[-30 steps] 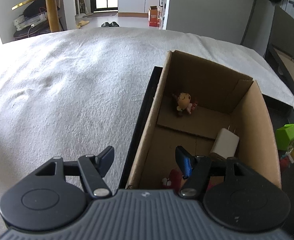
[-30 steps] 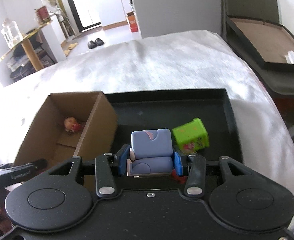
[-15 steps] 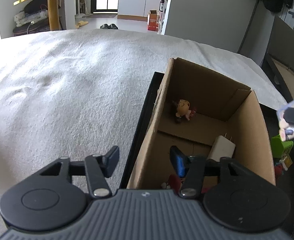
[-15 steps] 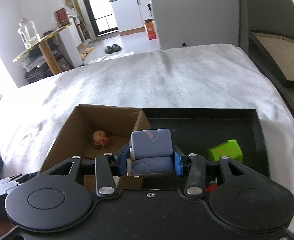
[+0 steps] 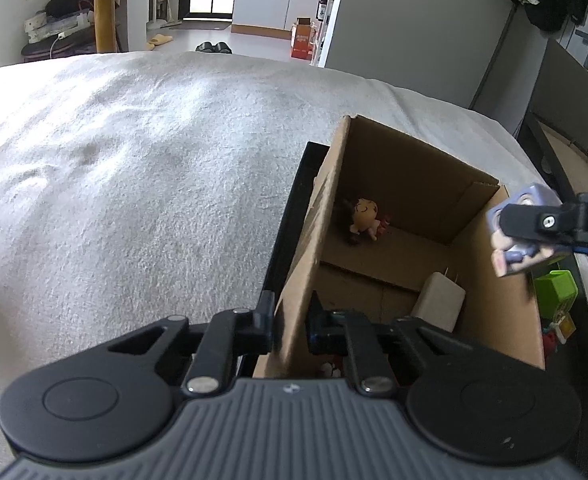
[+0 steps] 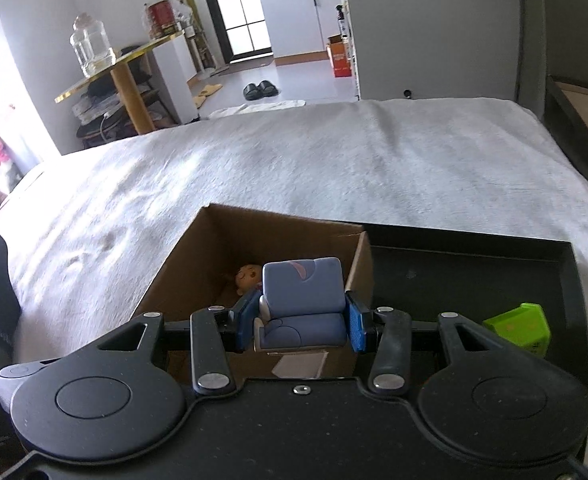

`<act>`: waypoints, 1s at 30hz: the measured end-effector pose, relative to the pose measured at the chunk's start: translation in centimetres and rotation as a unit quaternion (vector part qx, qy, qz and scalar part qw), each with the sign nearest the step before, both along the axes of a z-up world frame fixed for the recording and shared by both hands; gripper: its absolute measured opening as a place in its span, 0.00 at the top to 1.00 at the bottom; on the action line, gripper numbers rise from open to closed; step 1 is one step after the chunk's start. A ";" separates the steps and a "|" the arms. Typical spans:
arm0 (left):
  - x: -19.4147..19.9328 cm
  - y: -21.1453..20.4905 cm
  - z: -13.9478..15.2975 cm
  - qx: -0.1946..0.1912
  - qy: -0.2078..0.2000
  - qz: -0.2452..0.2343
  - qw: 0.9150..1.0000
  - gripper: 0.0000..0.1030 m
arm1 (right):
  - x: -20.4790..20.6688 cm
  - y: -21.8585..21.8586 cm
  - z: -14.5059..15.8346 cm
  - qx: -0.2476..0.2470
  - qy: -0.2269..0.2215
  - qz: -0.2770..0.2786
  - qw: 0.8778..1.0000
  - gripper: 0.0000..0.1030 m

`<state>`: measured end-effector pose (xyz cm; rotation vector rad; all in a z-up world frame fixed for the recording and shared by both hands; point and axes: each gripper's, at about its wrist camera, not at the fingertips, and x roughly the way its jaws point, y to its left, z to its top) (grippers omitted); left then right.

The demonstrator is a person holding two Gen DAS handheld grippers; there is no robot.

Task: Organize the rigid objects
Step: 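Carry the lavender armchair with the right gripper into the box and release, then lower the right gripper onto the red figure with amber cup and close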

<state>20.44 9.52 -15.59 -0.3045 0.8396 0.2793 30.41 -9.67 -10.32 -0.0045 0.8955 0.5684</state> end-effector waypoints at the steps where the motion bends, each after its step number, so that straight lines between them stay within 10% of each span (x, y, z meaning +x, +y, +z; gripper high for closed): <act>1: 0.0 0.0 0.0 -0.001 0.000 0.000 1.000 0.86 | 0.0 0.3 -0.1 -0.001 0.002 0.002 1.000 0.58; 17: 0.0 1.0 -0.4 -0.024 -0.001 0.003 1.000 0.86 | 0.1 5.0 -2.0 -0.019 0.010 0.023 0.999 0.57; 30: 0.1 0.2 -0.3 0.002 0.002 0.001 1.000 0.86 | -0.7 -0.2 0.1 -0.013 0.005 -0.006 1.000 0.52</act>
